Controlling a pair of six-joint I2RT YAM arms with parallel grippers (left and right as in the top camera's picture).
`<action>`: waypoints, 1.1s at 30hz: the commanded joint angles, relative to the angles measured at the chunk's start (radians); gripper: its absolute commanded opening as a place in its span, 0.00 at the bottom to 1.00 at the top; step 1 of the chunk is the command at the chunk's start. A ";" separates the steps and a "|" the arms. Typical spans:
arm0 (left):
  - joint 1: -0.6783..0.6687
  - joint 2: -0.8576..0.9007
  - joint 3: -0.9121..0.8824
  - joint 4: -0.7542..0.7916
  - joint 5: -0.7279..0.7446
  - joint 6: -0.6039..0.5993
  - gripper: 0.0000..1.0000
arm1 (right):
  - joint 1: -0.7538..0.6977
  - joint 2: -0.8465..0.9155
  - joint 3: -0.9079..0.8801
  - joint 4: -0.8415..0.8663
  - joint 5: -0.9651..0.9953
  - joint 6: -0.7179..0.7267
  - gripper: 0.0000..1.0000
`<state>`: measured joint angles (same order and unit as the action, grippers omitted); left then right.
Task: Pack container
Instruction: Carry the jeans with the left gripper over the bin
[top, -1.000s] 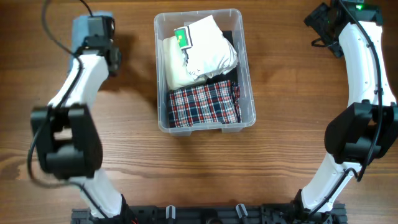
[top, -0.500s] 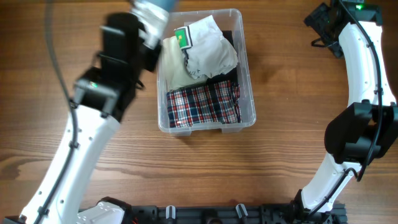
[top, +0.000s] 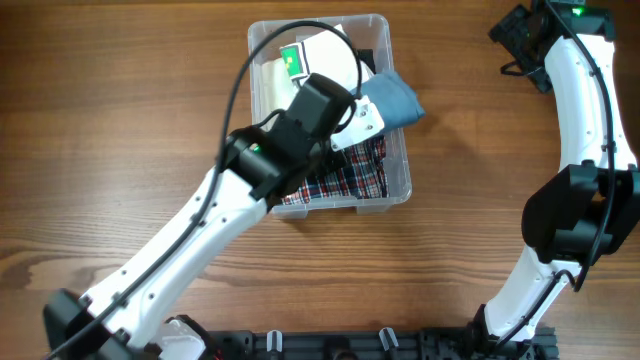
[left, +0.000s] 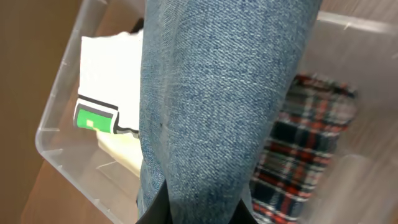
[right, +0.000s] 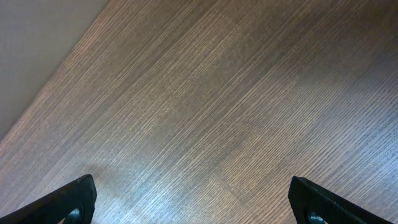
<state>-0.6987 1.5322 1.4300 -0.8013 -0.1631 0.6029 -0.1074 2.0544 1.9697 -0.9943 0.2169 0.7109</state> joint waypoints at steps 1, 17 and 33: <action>-0.001 0.035 0.016 0.025 -0.094 0.100 0.04 | 0.003 0.014 -0.001 0.000 -0.006 0.011 1.00; -0.001 0.056 0.016 -0.220 0.019 0.092 1.00 | 0.003 0.014 -0.001 0.000 -0.006 0.011 1.00; -0.020 -0.091 0.044 -0.062 0.075 0.031 1.00 | 0.003 0.014 -0.001 0.000 -0.006 0.011 1.00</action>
<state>-0.7155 1.4769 1.4479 -0.8669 -0.1383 0.6903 -0.1074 2.0544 1.9694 -0.9943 0.2169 0.7109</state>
